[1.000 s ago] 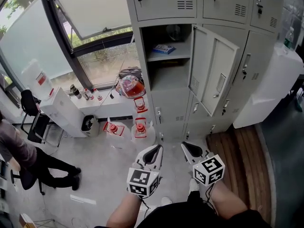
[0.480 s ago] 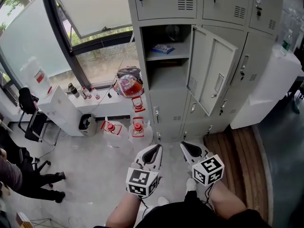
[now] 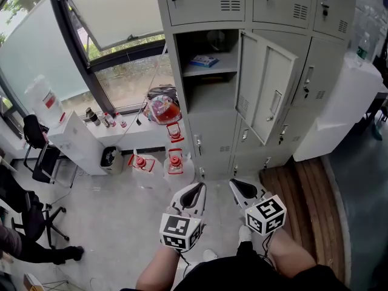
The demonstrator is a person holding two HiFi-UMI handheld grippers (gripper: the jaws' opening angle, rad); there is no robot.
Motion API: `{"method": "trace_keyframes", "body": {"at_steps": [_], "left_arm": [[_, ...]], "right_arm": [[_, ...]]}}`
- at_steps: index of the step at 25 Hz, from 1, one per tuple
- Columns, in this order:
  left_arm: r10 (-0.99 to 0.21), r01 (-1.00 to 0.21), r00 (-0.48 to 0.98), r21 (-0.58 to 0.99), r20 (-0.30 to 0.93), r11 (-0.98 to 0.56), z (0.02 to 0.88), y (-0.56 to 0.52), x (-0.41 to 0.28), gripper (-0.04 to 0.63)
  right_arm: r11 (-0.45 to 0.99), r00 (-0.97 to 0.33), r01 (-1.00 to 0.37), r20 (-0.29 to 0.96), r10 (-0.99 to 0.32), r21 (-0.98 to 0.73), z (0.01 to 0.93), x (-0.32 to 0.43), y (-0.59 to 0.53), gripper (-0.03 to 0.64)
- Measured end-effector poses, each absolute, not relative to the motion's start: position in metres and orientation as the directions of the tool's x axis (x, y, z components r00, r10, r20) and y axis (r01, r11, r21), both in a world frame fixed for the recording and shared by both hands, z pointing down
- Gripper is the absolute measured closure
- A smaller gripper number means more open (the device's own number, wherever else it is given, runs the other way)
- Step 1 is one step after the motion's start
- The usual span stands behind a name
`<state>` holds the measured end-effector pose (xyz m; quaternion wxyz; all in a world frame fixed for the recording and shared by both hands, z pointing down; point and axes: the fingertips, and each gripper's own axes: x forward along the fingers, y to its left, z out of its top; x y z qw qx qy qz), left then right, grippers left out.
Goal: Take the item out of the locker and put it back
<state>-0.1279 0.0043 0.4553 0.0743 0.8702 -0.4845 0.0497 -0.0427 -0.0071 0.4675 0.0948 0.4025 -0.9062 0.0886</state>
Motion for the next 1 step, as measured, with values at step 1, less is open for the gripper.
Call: {"method": "trace_keyframes", "body": {"at_steps": [1], "left_arm": [[-0.836,-0.851,0.525,0.08,0.158,-0.519,0.4541,0.0046,-0.1274,0.575]], "right_arm": [[0.661,-0.658,-0.746,0.243,-0.713,-0.083,0.4668,-0.0419,-0.0068,0.566]]}}
